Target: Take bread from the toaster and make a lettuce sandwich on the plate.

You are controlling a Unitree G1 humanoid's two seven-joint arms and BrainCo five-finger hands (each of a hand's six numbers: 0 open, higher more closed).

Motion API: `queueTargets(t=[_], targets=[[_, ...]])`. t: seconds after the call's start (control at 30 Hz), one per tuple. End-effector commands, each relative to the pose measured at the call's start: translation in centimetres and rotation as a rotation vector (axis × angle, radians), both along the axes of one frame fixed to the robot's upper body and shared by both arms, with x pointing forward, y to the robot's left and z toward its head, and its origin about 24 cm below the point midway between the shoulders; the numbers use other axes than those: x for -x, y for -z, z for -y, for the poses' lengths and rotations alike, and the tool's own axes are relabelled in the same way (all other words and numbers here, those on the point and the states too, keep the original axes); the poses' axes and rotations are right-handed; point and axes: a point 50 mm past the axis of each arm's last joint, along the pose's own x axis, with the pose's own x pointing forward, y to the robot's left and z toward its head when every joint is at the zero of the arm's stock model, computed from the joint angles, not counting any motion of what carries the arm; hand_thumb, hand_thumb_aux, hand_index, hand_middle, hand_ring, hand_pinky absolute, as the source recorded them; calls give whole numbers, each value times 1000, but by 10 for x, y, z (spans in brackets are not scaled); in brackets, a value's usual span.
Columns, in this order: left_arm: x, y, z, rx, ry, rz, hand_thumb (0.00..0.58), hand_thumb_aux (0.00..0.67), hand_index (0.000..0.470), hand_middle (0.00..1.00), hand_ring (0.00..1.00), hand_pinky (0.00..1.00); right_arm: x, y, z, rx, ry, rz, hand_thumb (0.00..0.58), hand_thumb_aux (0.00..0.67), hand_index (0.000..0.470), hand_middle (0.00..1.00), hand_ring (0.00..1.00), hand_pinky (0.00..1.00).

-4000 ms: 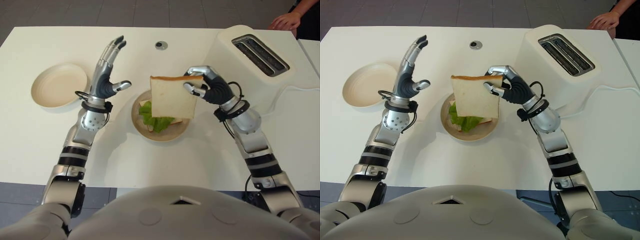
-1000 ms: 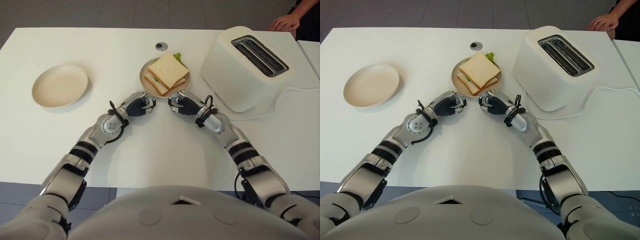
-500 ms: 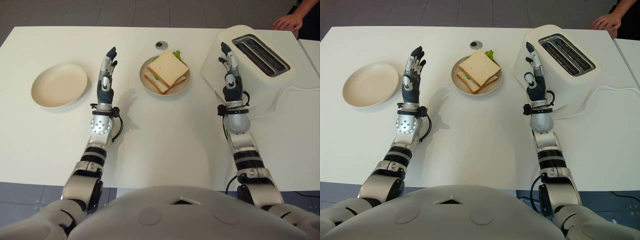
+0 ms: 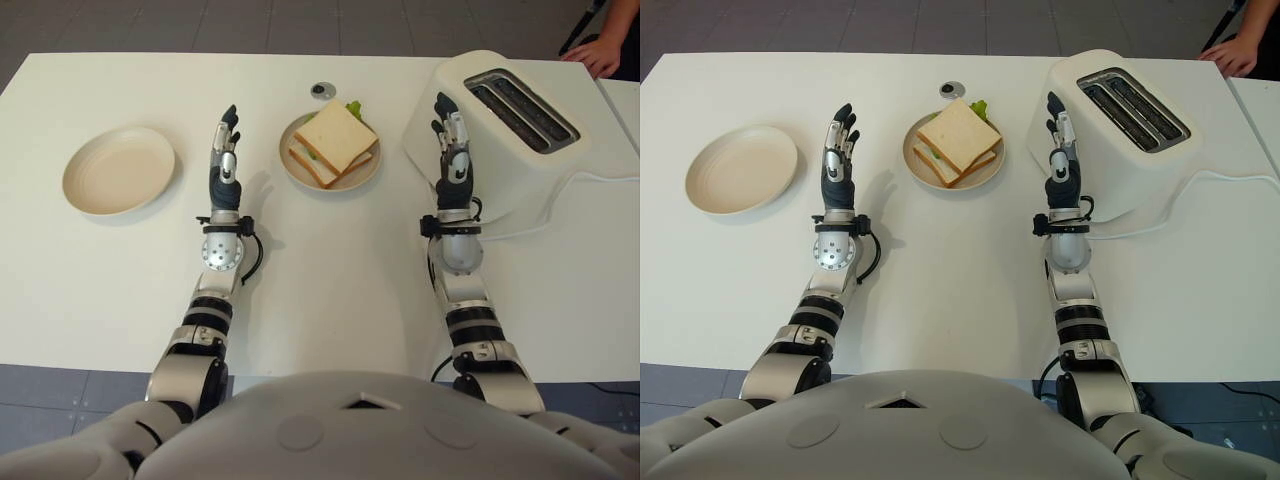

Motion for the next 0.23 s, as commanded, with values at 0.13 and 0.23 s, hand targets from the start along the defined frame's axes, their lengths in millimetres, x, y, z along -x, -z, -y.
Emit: queueTargets(t=[0.13,0.23], targets=[[3,12,7,27,-6,-68,0,0,0,0,0,0,3,9,-8,-39,-14,-27,0,0,0,0,0,0],[6,12,8,37,2,-57,0,0,0,0,0,0,4,10,-11,-36,-20,-28,0,0,0,0,0,0]])
